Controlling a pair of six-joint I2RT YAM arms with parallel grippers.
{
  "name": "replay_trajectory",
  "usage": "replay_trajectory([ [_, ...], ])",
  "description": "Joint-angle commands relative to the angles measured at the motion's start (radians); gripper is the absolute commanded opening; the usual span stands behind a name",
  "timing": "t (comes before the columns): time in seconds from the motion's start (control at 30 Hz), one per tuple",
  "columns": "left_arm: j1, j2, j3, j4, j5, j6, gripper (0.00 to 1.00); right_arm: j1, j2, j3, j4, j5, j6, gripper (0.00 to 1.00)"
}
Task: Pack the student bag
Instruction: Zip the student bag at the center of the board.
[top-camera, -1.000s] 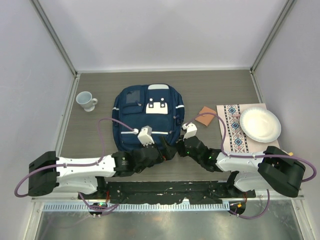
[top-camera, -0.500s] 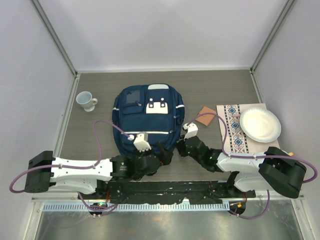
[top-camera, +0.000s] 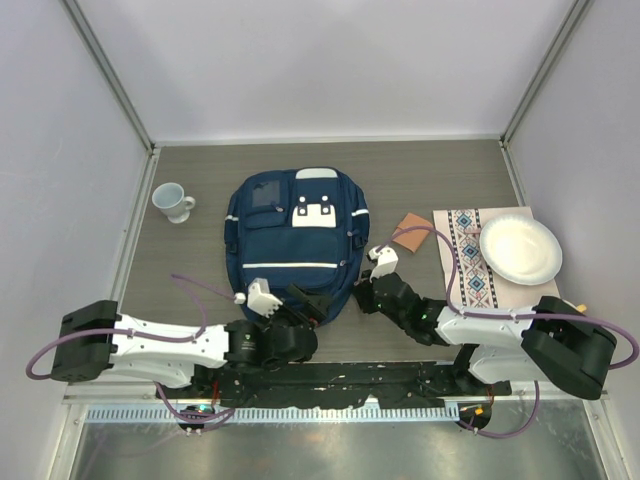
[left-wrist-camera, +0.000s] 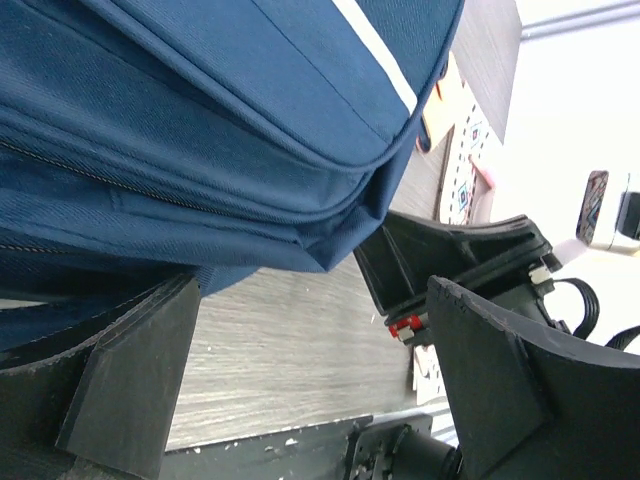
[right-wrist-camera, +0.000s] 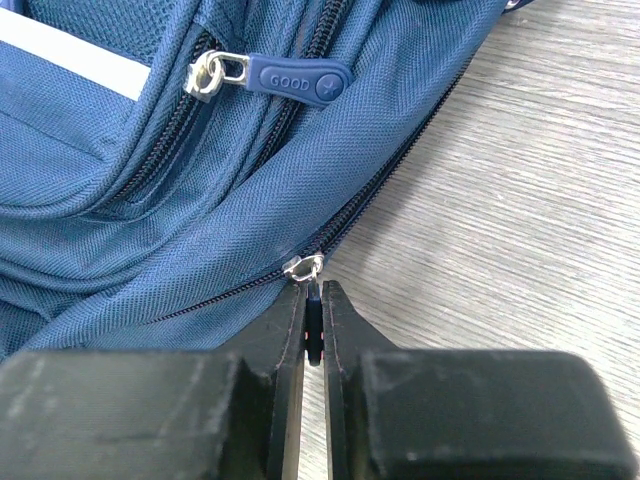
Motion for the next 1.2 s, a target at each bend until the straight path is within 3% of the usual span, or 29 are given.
replay_trajectory([
  [0.0,0.007,-0.023,-0.014,-0.031,-0.160,-0.117,1.00,-0.009,-0.018,-0.007,0.054,0.010,-0.011,0.01],
  [0.3,0.075,0.018,-0.002,-0.047,-0.121,-0.166,1.00,-0.009,-0.001,-0.002,0.068,-0.005,-0.011,0.01],
  [0.37,0.102,0.040,-0.017,-0.018,-0.091,-0.166,0.93,-0.009,0.000,-0.002,0.068,-0.004,-0.011,0.01],
  [0.5,0.147,0.078,-0.052,0.106,-0.040,-0.140,0.67,-0.009,0.002,-0.002,0.070,-0.004,-0.013,0.01],
  [0.6,0.164,0.095,-0.075,0.154,-0.014,-0.125,0.39,-0.009,0.003,-0.004,0.079,-0.014,-0.014,0.01],
  [0.63,0.167,0.092,-0.092,0.165,-0.011,-0.119,0.23,-0.009,0.005,-0.002,0.082,-0.021,-0.014,0.01],
  [0.73,0.179,0.072,-0.117,0.156,-0.008,-0.109,0.00,-0.009,0.005,-0.002,0.085,-0.027,-0.014,0.01],
  [0.83,0.195,0.017,-0.126,0.102,-0.015,-0.047,0.00,-0.007,0.003,-0.007,0.083,-0.018,-0.013,0.01],
  [0.97,0.199,-0.072,-0.089,-0.163,-0.041,-0.026,0.00,-0.010,-0.008,-0.001,0.054,0.054,-0.005,0.01],
  [1.17,0.202,-0.276,-0.110,-0.415,-0.097,-0.030,0.00,-0.050,0.026,0.037,0.010,0.044,0.025,0.01],
])
